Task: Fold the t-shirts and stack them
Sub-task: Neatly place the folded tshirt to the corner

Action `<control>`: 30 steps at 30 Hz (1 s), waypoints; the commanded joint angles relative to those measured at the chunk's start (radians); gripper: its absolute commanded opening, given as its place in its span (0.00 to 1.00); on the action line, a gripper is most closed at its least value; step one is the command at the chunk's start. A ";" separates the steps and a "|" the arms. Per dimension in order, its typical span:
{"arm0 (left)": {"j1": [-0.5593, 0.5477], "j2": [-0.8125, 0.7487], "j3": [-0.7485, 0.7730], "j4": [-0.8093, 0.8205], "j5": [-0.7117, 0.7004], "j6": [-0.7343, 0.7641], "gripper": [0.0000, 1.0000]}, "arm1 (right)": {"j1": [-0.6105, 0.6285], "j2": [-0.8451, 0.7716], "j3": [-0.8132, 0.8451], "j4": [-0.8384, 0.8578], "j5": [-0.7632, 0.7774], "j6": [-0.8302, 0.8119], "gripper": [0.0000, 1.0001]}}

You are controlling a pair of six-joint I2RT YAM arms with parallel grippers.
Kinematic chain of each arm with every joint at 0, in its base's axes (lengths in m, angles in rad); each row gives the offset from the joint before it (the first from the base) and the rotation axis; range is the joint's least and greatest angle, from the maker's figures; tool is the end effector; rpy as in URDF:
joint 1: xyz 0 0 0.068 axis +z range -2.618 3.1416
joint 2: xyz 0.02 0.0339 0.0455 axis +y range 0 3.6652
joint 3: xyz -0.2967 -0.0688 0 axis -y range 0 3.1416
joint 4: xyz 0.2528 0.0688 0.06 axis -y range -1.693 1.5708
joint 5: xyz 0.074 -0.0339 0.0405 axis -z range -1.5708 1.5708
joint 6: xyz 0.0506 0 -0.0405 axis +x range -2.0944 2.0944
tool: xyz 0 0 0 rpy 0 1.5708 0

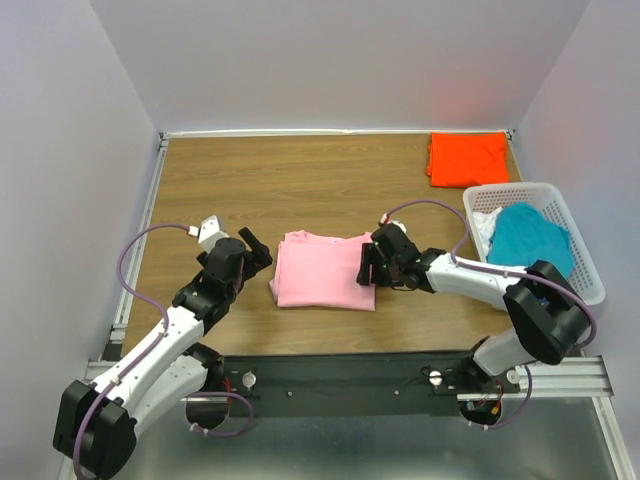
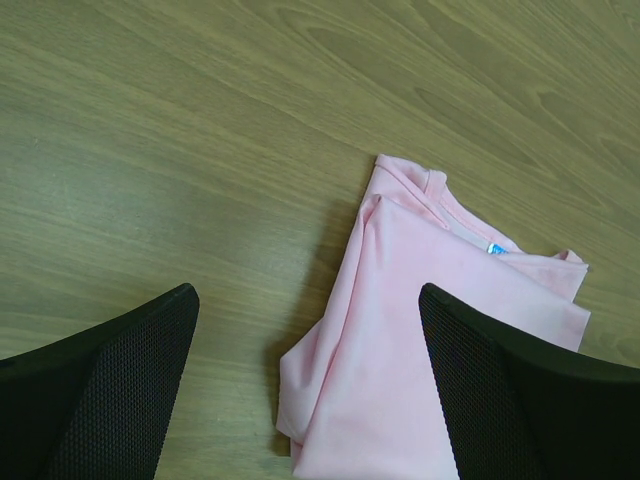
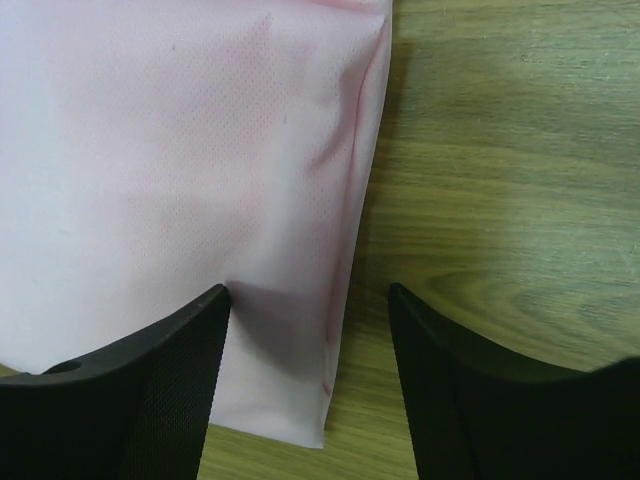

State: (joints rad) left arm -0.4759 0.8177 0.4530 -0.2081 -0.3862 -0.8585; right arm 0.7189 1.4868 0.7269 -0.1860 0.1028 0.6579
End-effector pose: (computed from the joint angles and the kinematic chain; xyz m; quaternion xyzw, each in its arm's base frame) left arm 0.1654 -0.0638 0.2303 -0.2540 0.8286 -0.1582 0.4732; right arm 0.2235 0.1887 0.1777 -0.0132 0.9504 0.1573 0.2681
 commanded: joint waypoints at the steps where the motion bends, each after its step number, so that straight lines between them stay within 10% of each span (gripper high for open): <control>1: 0.020 0.001 -0.017 0.038 0.035 0.033 0.98 | -0.001 0.033 0.026 -0.020 0.003 0.000 0.68; 11: 0.037 0.005 -0.028 0.044 0.047 0.044 0.98 | -0.001 0.156 0.081 -0.021 0.026 -0.026 0.56; 15: 0.042 0.003 -0.033 0.044 0.047 0.047 0.98 | -0.001 0.207 0.123 -0.021 0.049 -0.082 0.29; 30: 0.069 -0.011 -0.043 0.038 0.037 0.055 0.98 | -0.119 0.417 0.532 -0.027 0.406 -0.634 0.03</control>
State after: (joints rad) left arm -0.4171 0.8230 0.4259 -0.1780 -0.3401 -0.8135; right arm 0.6865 1.8412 1.1439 -0.1967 0.3279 0.2325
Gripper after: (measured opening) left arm 0.983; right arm 0.065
